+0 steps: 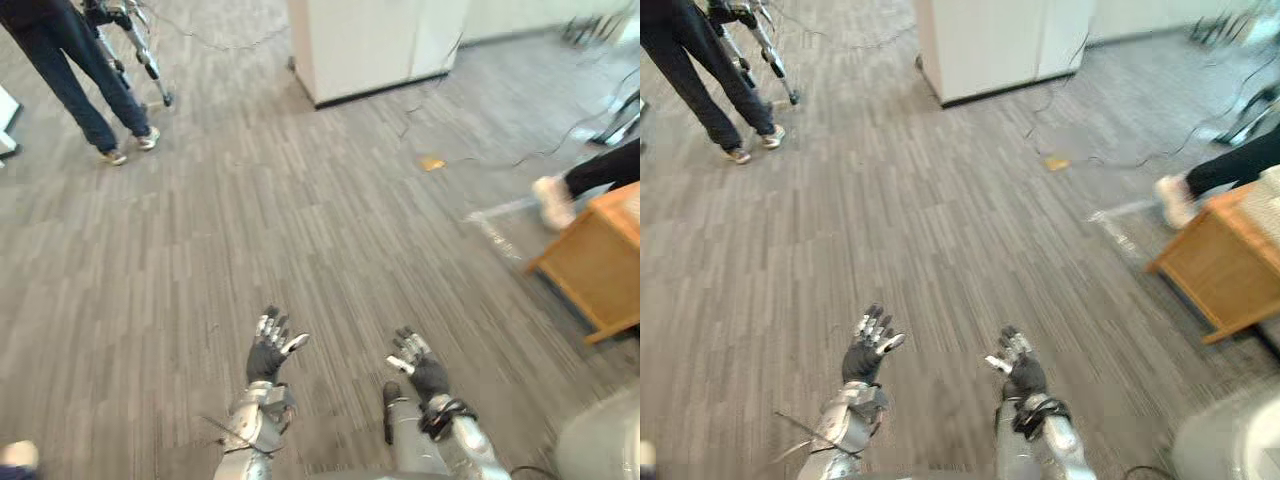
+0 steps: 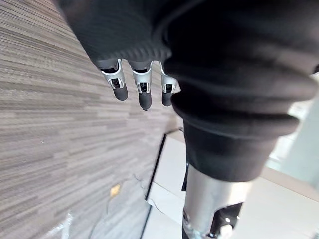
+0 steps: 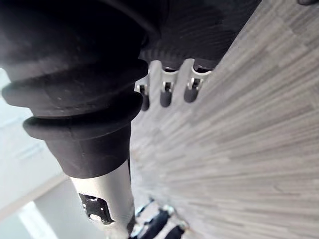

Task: Organize washtable

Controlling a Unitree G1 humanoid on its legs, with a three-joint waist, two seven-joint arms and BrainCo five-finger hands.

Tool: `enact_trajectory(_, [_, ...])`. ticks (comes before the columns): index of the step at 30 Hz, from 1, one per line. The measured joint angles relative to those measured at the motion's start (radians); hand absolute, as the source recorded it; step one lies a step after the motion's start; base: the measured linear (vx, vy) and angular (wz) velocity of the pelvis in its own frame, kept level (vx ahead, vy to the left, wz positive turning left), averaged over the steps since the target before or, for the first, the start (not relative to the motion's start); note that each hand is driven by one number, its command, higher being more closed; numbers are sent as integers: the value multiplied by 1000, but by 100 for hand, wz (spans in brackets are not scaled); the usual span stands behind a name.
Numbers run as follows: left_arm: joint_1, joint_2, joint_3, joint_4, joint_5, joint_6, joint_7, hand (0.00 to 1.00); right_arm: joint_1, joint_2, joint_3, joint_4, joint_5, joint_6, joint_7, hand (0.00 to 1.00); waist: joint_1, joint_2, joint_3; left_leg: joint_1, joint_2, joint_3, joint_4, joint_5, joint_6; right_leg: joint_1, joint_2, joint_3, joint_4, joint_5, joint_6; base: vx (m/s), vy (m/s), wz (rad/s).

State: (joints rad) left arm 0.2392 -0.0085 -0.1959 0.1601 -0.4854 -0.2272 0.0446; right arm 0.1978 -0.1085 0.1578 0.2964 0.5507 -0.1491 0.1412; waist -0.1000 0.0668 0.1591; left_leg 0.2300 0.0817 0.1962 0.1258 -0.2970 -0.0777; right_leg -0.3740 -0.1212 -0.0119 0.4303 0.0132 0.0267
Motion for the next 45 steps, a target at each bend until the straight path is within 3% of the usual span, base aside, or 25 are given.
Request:
enact_trajectory(1, [-1, 0, 1, -1, 0, -3, 0, 0, 7, 4, 0, 0, 0, 0, 1, 0, 2, 6, -2, -31, 0, -1, 4, 95, 1, 37, 15, -15, 5, -15, 0, 194, -45, 26])
enact_trajectory(3, [33, 15, 9, 30, -2, -17, 2, 0, 20, 32, 6, 11, -3, 3, 5, 0, 8, -47, 10, -131, 52, 27, 405, 75, -25, 118, 14, -67, 103, -171, -29, 273, -204, 34])
enact_trajectory(4, [61, 9, 9, 42, -36, -6, 3, 0, 43, 25, 3, 3, 2, 2, 4, 0, 2, -32, 24, -241, 149, 57, 724, 149, 10, 195, 45, -98, 104, -262, -35, 230, -271, 26])
enact_trajectory(5, [83, -3, 9, 47, -52, 1, 9, 0, 52, 12, 3, 4, 12, 4, -5, 0, 11, -15, 23, -269, 204, 73, 828, 219, 65, 225, 71, -109, 96, -284, -32, 188, -172, -23])
enact_trajectory(6, [124, -26, 10, 60, -74, 9, 24, 0, 70, -1, -5, 3, 27, 6, -20, 0, 26, 26, 10, -296, 272, 105, 898, 379, 148, 290, 114, -94, 25, -288, -40, 186, -38, -60])
enact_trajectory(7, [130, -26, 12, 75, -75, 11, 25, 0, 80, -4, -15, 3, 32, 5, -26, 0, 28, 42, 0, -304, 289, 113, 897, 463, 150, 325, 123, -90, -35, -287, -41, 450, 34, -85])
enact_trajectory(8, [122, -15, 20, 75, -74, 8, 26, 0, 76, 12, -37, -2, 43, 0, -37, 0, 32, 22, -11, -361, 297, 154, 932, 349, 129, 338, 109, -72, -98, -268, -85, 391, 43, -48])
enact_trajectory(11, [93, -41, 41, 76, -73, 14, 24, 0, 66, -4, -37, -1, 50, 3, -49, 0, 27, -5, 2, -442, 269, 239, 757, 156, 71, 361, 104, -7, -122, -234, -105, 320, -72, -13])
enact_trajectory(13, [95, -42, 52, 73, -71, 15, 24, 0, 49, -6, -16, -1, 49, 3, -47, 0, 33, -10, 1, -445, 227, 240, 506, 140, 34, 399, 105, 6, -148, -253, -105, 346, -27, -19])
enact_trajectory(15, [116, -45, 81, 37, -68, 23, 29, 0, 9, -4, 18, -2, 42, 1, -36, 0, 34, -12, -1, -443, 157, 181, 50, 226, -90, 460, 109, 35, -188, -277, -73, 472, 56, -41])
enact_trajectory(18, [169, -53, 96, -46, -61, 23, 46, 0, 12, -7, 28, 5, 39, 1, -31, 0, 68, -15, -13, -468, 158, 142, -12, 231, -97, 539, 108, 93, -205, -323, -1, 527, 193, -85])
enact_trajectory(20, [214, -56, 130, -52, -51, 21, 47, 0, 3, 0, 47, 40, 39, 2, -26, 0, 102, -46, -55, -467, 126, 124, 90, 337, -9, 445, 61, 128, 67, -385, 61, 608, 338, -141])
enact_trajectory(21, [219, -43, 139, -50, -43, 22, 47, 0, 3, 18, 48, 49, 38, 4, -23, 0, 93, -79, -70, -476, 108, 134, 166, 319, 31, 370, 26, 124, 241, -382, 77, 601, 314, -86])
enact_trajectory(22, [201, -21, 148, -49, -33, 23, 48, 0, 3, 39, 46, 54, 38, 4, -20, 0, 71, -108, -71, -472, 88, 138, 226, 260, 47, 309, -8, 109, 370, -333, 132, 702, 317, -5])
enact_trajectory(23, [165, 18, 153, -46, -24, 28, 50, 0, -8, 61, 37, 86, 41, 6, -22, 0, 53, -134, -65, -435, 65, 132, 235, 213, 53, 249, -33, 87, 520, -181, 130, 691, 283, 18])
enact_trajectory(24, [134, 35, 150, -44, -15, 28, 51, 0, -15, 74, 35, 103, 45, 8, -28, 0, 48, -125, -55, -381, 59, 134, 189, 209, 57, 205, -41, 67, 598, -129, 95, 663, 240, 13])
enact_trajectory(26, [74, 55, 160, -40, -10, 20, 69, 0, -20, 86, 43, 88, 49, 8, -29, 0, 39, -106, -42, -245, 64, 140, 77, 217, 48, 164, -47, -29, 580, -253, 9, 439, 141, -3])
enact_trajectory(29, [3, 70, 151, -30, -11, -11, 59, 0, -13, 89, 37, 38, 50, 0, -23, 0, 6, -84, -56, -171, 73, 163, 5, 219, 42, 90, 8, -125, 132, -264, 12, 419, 55, 10])
enact_trajectory(30, [-26, 82, 142, -8, -11, -13, 47, 0, -3, 94, 16, 36, 49, -2, -13, 0, -9, -113, -65, -163, 36, 160, -3, 220, 38, 95, 18, -92, -122, -101, 11, 341, -31, 47])
enact_trajectory(31, [-29, 87, 133, -6, -9, -13, 48, 0, 17, 96, 6, 36, 50, -1, -10, 0, -13, -139, -69, -155, 9, 151, -6, 210, 24, 94, 11, -62, -167, 55, -15, 416, -41, 45])
enact_trajectory(33, [-14, 25, 115, 40, 1, -8, 49, 0, 37, 52, -39, 50, 49, 1, -14, 0, -2, -52, -82, -122, 44, 139, -23, 196, 4, 117, 51, -61, -165, 30, -29, 439, 4, -8])
enact_trajectory(35, [-9, -2, 115, 42, 7, -8, 48, 0, 36, 40, -46, 51, 48, 0, -22, 0, 4, -29, -87, -122, 58, 138, -22, 197, 4, 138, 72, -55, -217, 29, -31, 313, 6, -27])
enact_trajectory(41, [-20, 1, 48, 47, -2, 1, 19, 0, 47, 51, -80, 51, 39, -1, -35, 0, 0, -35, -102, -78, 54, 109, -19, 204, 0, 253, 68, -74, -324, 37, -21, 126, 73, 9])
enact_trajectory(42, [17, 29, 32, 108, -14, 24, 21, 0, 63, 101, -80, 89, 49, 2, -37, 0, 3, -45, -81, -92, 41, 74, -82, 120, -16, 306, 69, -94, -534, 179, 6, 22, 52, 2])
enact_trajectory(45, [17, 29, 32, 108, -14, 24, 21, 0, 63, 101, -80, 89, 49, 2, -37, 0, 3, -45, -81, -92, 41, 74, -82, 120, -16, 306, 69, -94, -534, 179, 6, 0, 0, 0])
